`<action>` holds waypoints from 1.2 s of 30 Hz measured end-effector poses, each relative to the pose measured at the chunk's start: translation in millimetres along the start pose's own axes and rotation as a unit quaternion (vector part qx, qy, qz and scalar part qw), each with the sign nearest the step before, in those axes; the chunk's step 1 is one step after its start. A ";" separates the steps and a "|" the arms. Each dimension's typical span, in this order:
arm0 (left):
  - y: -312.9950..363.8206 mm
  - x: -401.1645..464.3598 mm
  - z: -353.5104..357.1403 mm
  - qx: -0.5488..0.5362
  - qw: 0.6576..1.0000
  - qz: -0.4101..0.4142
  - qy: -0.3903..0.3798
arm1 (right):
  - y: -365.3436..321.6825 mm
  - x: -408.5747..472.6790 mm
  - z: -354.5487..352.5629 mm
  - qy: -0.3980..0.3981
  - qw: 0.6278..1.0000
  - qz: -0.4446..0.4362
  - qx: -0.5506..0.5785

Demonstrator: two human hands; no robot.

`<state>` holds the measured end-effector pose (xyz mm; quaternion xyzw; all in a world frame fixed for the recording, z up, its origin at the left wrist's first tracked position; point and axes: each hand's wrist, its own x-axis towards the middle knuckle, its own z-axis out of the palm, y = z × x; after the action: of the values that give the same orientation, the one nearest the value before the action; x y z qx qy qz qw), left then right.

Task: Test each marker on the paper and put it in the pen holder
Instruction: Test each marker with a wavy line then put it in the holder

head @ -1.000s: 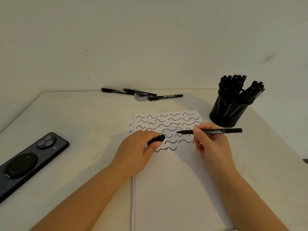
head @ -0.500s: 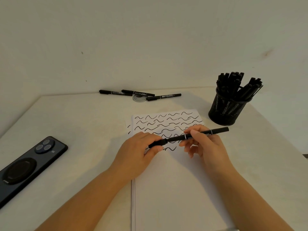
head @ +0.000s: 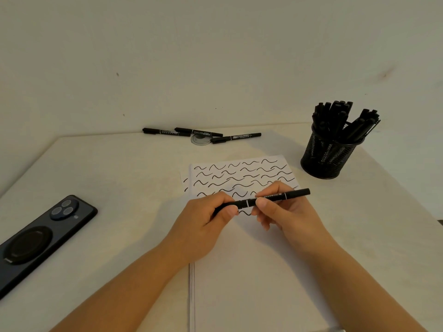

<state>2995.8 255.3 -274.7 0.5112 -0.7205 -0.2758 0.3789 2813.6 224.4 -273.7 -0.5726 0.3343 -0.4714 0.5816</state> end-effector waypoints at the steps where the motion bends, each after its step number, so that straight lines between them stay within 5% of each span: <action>1: 0.6 -0.5 0.0 -0.003 1.000 0.000 0.001 | 0.5 -0.1 0.4 0.000 1.000 -0.002 0.007; 17: 9.9 -3.6 -1.3 -0.034 0.999 -0.033 -0.027 | 1.0 -4.2 1.4 -0.041 0.999 -0.025 0.023; 31: -1.1 -0.9 -7.1 -0.046 0.997 -0.038 0.040 | -3.6 -0.5 -3.0 0.049 0.998 0.000 0.041; 36: -7.3 3.3 -19.0 -0.059 0.989 -0.070 0.114 | 0.6 0.3 -2.9 0.120 0.981 0.010 -0.154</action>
<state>3014.8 249.6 -268.9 0.5651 -0.6172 -0.2836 0.4683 2811.1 223.1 -274.6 -0.5910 0.4757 -0.4739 0.4470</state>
